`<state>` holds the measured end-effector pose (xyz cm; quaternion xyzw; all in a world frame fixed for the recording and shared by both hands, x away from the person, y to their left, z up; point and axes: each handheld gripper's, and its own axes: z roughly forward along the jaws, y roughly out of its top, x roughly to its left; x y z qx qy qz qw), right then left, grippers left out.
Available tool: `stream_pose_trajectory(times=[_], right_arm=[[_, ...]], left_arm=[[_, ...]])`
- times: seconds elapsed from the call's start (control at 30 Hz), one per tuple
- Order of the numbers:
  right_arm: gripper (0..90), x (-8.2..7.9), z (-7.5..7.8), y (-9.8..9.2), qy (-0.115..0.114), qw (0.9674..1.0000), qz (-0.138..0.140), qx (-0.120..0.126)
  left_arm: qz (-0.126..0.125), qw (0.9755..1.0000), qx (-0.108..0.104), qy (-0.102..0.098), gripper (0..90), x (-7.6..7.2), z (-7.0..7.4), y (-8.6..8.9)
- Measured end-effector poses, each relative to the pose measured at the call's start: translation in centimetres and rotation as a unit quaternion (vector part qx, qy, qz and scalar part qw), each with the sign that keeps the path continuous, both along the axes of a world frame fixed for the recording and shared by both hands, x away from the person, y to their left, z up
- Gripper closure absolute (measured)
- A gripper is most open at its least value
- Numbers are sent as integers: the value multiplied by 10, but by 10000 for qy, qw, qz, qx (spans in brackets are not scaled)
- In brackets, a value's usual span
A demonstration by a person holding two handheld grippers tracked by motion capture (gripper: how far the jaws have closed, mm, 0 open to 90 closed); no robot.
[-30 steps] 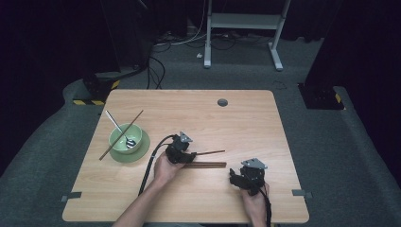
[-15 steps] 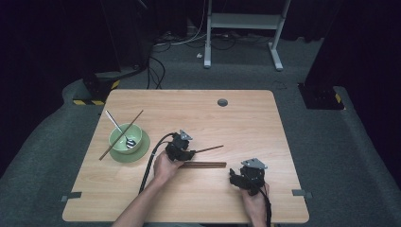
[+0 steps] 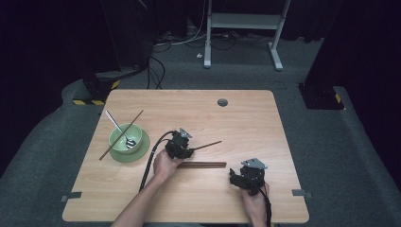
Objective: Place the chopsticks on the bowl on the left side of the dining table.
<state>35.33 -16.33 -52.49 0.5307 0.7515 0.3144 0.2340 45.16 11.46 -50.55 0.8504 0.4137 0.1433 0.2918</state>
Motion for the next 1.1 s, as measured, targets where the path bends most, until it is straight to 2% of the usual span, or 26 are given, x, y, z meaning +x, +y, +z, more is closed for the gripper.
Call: stream_pose_trajectory(times=[1.1], right_arm=[[221,0,0,0,2,10000,59,-12]], left_arm=[[-25,9999,88,113,755,18,3,11]])
